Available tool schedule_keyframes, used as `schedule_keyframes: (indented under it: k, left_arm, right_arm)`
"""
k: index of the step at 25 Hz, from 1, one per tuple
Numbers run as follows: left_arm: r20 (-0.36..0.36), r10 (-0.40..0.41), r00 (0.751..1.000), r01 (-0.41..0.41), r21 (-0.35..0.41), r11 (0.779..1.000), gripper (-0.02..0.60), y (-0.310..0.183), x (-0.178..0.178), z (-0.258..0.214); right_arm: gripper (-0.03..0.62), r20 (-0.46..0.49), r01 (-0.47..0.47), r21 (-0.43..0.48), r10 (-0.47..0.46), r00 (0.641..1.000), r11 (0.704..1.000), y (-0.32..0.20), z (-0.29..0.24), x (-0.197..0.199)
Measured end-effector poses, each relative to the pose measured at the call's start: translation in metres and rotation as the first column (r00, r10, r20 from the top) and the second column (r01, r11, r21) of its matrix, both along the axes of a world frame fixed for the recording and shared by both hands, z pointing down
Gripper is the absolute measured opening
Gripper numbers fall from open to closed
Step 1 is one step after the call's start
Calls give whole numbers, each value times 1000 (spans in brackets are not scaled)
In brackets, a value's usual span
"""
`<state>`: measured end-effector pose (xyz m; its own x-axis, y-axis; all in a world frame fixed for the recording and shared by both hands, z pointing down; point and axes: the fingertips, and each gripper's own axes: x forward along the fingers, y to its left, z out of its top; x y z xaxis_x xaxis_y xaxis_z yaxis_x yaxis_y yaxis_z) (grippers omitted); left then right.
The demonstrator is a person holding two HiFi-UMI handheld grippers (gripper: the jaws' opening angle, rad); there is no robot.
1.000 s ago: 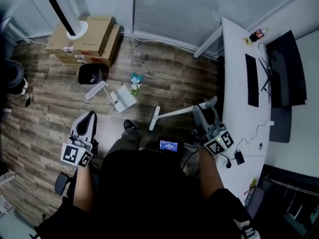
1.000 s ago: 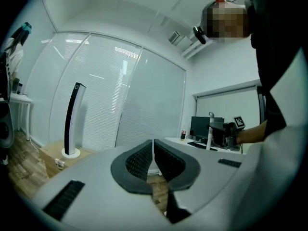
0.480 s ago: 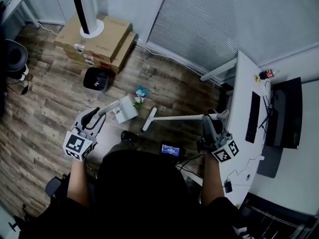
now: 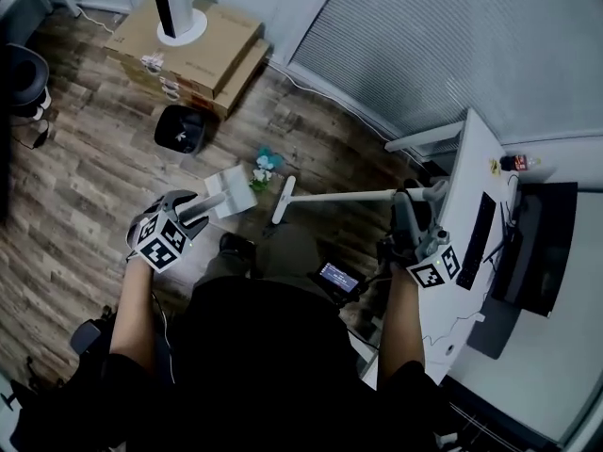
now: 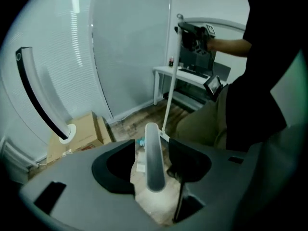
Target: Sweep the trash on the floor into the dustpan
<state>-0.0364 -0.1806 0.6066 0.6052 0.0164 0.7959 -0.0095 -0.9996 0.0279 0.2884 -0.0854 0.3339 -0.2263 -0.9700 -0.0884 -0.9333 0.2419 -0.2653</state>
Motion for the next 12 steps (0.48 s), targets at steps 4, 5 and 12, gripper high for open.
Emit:
schedule_keyframes:
  k: [4,5,12]
  left_arm:
    - [101,16,995,-11,-46,999,201,-6,8,30]
    - [118,11,993,-4,-58,998,201,-8,10,35]
    - [182,-93,979,112,-99,989,130,-6,16,44]
  right_arm:
    - [124,-16,81,-12,-81,997,997,-38,10,16]
    - [124,-16,106,-17,-106,994,994,-47,14,21]
    - [121,-78,350,-107,-358,930,931,-89,52,52]
